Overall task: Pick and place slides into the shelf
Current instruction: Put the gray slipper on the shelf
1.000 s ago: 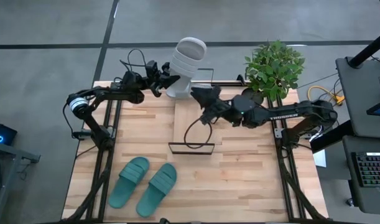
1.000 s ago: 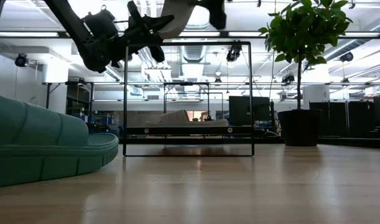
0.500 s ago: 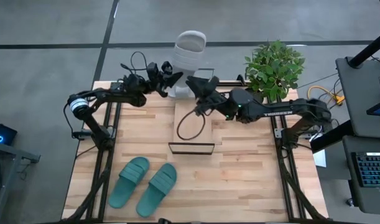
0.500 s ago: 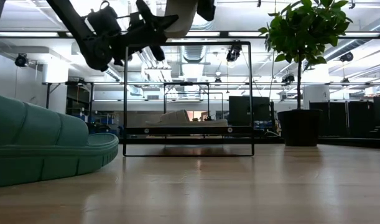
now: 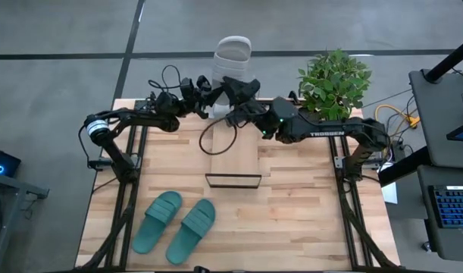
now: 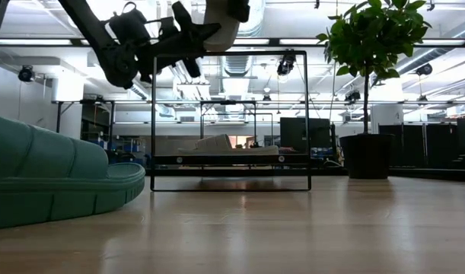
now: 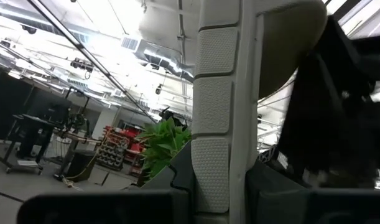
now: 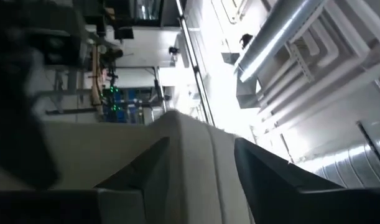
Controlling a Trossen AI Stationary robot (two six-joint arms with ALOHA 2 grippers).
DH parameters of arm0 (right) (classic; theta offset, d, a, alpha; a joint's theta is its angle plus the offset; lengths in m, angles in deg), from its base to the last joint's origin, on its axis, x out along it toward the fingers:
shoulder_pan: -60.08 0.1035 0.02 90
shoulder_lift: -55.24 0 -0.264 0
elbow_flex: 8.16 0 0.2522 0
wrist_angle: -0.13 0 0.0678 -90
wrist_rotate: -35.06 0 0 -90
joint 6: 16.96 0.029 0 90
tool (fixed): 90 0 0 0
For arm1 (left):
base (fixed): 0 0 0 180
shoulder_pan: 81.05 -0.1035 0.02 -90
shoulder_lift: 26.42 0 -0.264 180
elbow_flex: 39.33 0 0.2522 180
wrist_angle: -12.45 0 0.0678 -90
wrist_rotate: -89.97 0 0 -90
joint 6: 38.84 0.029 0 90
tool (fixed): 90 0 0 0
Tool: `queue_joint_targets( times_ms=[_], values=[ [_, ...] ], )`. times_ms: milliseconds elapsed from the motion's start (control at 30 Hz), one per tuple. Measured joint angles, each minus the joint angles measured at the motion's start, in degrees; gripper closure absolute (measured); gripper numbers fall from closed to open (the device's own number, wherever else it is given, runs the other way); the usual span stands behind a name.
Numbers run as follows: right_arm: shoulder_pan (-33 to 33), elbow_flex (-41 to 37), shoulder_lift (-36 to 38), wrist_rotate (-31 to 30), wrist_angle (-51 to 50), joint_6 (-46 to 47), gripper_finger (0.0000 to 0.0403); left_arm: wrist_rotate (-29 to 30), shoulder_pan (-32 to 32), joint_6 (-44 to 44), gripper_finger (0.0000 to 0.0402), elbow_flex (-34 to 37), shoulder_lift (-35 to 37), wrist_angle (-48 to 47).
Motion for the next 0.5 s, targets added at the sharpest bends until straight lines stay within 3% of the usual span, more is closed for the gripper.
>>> queue_joint_targets(
  times_ms=[200,500],
  values=[
    [-1.1,1.6,-0.1,-0.7,-0.3,-0.7,0.0255,0.4,0.7,-0.1,0.0366,-0.1,0.0,0.0],
    [-1.3,1.3,0.0,-7.6,-0.2,-11.1,0.0279,0.8,0.9,0.2,0.0366,-0.2,0.0,-0.6]
  ],
)
